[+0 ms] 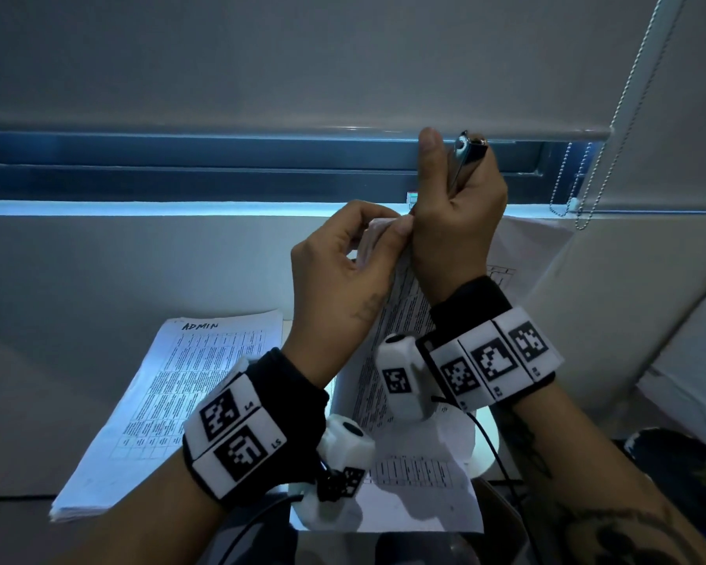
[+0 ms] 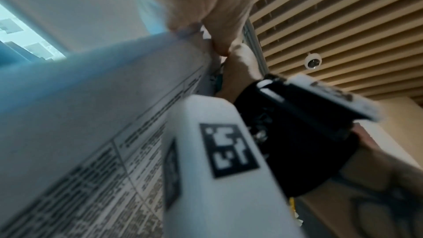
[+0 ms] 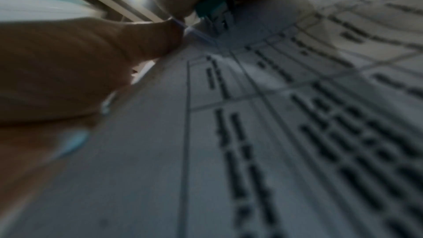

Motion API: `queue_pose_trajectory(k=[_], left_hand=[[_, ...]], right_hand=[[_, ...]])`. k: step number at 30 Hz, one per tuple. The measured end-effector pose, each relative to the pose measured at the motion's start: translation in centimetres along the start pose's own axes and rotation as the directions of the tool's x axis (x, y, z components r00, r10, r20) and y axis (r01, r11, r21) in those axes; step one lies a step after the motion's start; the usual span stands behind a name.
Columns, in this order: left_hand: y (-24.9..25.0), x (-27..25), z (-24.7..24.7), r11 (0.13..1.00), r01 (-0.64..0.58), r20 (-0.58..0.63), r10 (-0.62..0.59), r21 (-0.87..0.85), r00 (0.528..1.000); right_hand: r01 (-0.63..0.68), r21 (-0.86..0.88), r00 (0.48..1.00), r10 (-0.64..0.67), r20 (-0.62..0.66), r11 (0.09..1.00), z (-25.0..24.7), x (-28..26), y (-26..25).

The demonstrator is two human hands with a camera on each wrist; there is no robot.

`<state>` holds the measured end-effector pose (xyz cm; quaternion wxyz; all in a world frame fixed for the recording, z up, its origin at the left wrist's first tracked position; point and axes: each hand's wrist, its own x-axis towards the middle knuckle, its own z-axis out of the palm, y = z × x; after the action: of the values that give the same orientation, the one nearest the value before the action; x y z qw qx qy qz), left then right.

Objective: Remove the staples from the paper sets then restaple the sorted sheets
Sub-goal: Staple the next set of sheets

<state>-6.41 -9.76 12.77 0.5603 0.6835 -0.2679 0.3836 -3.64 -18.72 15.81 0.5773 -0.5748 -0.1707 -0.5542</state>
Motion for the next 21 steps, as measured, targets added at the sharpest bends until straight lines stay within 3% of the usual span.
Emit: queue_pose_trajectory(k=[8,12,15,18,21], left_hand=[[0.1,0.8,-0.1,0.999,-0.044,-0.027,0.044,-0.007,0.999],[-1.0,1.3,-0.9,0.999,0.013,-0.014,-0.014,-0.043,1.000],[-1.3,1.5,-1.3,0.996,0.052,0.007,-0.051,-0.071,0.999],[-1.7,1.7,-1.6,0.991,0.091,0.016,-0.090,-0.097,0.996],[-2.1,2.0,-2.1,0.983,0.143,0.035,-0.140,-0.117,0.990]], right_hand=[[-0.063,0.060,0.998,0.064,-0.017,0.996,-1.0,1.3,-1.4],[0.018,0.086,0.979,0.000,-0.204,0.996,-6.2,3.3,-1.2],[-0.175,0.013,0.967,0.175,-0.186,0.984,-10.7,1.0,1.0],[-0.464,-0.172,0.885,0.462,-0.057,0.869,-13.1,-2.6,2.8],[-0.637,-0.255,0.719,0.680,0.146,0.728,-13.5,-5.0,3.8]])
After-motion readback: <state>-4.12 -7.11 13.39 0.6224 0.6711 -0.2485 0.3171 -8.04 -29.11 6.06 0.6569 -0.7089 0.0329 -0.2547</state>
